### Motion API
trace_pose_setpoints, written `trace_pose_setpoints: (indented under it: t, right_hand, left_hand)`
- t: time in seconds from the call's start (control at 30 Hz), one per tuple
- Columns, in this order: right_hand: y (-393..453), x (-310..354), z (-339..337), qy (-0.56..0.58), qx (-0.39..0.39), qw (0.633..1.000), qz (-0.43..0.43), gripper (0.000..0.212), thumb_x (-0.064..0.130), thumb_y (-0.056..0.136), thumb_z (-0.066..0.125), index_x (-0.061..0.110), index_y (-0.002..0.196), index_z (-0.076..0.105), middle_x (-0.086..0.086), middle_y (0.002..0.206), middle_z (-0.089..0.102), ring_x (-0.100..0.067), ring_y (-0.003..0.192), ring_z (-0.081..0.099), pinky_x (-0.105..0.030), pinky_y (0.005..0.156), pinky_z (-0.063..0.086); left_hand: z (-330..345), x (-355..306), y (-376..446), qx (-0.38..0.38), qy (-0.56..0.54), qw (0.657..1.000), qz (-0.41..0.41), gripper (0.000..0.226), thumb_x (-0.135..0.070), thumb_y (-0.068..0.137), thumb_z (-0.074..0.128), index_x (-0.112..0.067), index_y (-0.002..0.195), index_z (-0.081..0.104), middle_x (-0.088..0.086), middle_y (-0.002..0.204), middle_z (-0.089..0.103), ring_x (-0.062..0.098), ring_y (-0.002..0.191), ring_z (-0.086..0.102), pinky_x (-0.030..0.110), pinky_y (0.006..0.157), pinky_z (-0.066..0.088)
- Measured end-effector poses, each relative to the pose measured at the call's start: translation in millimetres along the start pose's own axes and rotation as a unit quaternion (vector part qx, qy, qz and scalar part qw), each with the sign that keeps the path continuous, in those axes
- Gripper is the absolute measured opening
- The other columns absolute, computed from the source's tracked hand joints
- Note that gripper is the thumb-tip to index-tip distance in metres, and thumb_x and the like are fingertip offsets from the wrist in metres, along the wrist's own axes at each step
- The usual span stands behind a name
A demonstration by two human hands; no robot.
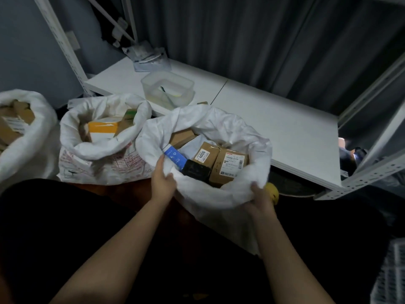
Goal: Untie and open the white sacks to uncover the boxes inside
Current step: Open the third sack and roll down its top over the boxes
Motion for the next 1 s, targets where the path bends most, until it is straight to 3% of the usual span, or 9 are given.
trace_pose_setpoints:
  t: [0.17,0.33,0.4,0.5,0.6,0.73,0.83,0.93,1.0]
  right_hand:
    - [18,-24,-22,0.102,-0.008,0.995,0.007,0.048,0.020,0.096,0.052,0.009,0.141,0.041,-0.017,0.140,0.049,-0.033,0.124,0.050,-0.045,0.103,0.042]
    - [10,-20,-29,-0.104,-0.247,0.959,-0.090,0.046,0.012,0.088,0.066,0.005,0.125,0.041,-0.019,0.136,0.043,-0.036,0.117,0.050,-0.042,0.094,0.047]
    - [6,-9,-31,-0.287,-0.275,0.903,-0.160,0.043,0.014,0.083,0.070,0.008,0.118,0.046,-0.019,0.136,0.038,-0.039,0.120,0.043,-0.044,0.095,0.043]
    - [8,1,-26,-0.499,-0.205,0.810,-0.228,0.023,0.012,0.087,0.060,0.011,0.110,0.061,-0.017,0.123,0.053,-0.035,0.114,0.048,-0.040,0.090,0.043]
    - [10,5,-11,-0.564,-0.091,0.805,-0.159,0.028,0.019,0.095,0.047,0.002,0.110,0.064,-0.019,0.114,0.063,-0.034,0.106,0.058,-0.036,0.085,0.046]
    - [10,2,14,-0.512,-0.054,0.852,-0.091,0.055,0.043,0.099,0.043,-0.004,0.127,0.052,-0.020,0.128,0.056,-0.033,0.119,0.052,-0.035,0.098,0.039]
    - [16,-8,9,-0.414,-0.097,0.901,-0.083,0.038,0.025,0.098,0.050,-0.005,0.119,0.056,-0.021,0.121,0.060,-0.034,0.112,0.056,-0.035,0.088,0.045]
    - [25,-4,-7,-0.146,-0.145,0.978,-0.035,0.033,0.017,0.098,0.049,-0.001,0.125,0.052,-0.020,0.125,0.057,-0.033,0.111,0.058,-0.033,0.081,0.048]
    - [26,-4,-9,0.065,-0.095,0.993,-0.011,0.036,0.012,0.098,0.051,0.000,0.132,0.048,-0.020,0.130,0.055,-0.029,0.099,0.061,-0.037,0.080,0.055]
  left_hand:
    - [-3,13,7,-0.057,-0.153,0.979,-0.126,0.058,0.015,0.090,0.039,-0.016,0.138,0.048,0.015,0.141,0.044,0.029,0.124,0.049,0.034,0.100,0.044]
    - [5,17,3,-0.019,-0.139,0.981,-0.134,0.063,0.020,0.086,0.035,-0.014,0.136,0.050,0.010,0.125,0.047,0.016,0.092,0.055,0.016,0.069,0.050]
    - [7,19,5,-0.018,-0.123,0.984,-0.130,0.061,0.018,0.086,0.035,-0.016,0.134,0.052,0.011,0.123,0.049,0.010,0.078,0.053,0.009,0.055,0.047]
    - [10,19,4,-0.019,-0.111,0.985,-0.127,0.058,0.015,0.087,0.036,-0.016,0.133,0.053,0.011,0.123,0.049,0.010,0.079,0.054,0.008,0.053,0.047]
    - [12,17,3,-0.017,-0.097,0.988,-0.118,0.059,0.015,0.087,0.035,-0.016,0.133,0.053,0.013,0.125,0.049,0.016,0.082,0.055,0.014,0.058,0.050]
    - [15,17,1,-0.020,-0.097,0.988,-0.120,0.060,0.016,0.086,0.034,-0.016,0.132,0.054,0.010,0.135,0.044,0.033,0.116,0.053,0.042,0.093,0.048]
    - [13,16,0,-0.027,-0.108,0.986,-0.123,0.059,0.016,0.087,0.033,-0.015,0.133,0.053,0.009,0.129,0.045,0.025,0.105,0.055,0.028,0.077,0.049]
    - [2,20,7,-0.071,-0.169,0.967,-0.175,0.064,0.019,0.085,0.032,-0.018,0.133,0.053,0.013,0.124,0.050,0.015,0.082,0.055,0.017,0.059,0.050]
    - [-4,26,13,-0.076,-0.220,0.947,-0.222,0.066,0.019,0.087,0.032,-0.022,0.134,0.052,0.009,0.120,0.050,0.014,0.078,0.055,0.024,0.063,0.052]
Point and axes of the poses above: each hand's wrist, its own y-axis towards the middle knuckle, its own z-axis out of the palm, x = y × z, the point moved 3 cm from there along y, towards the middle knuckle
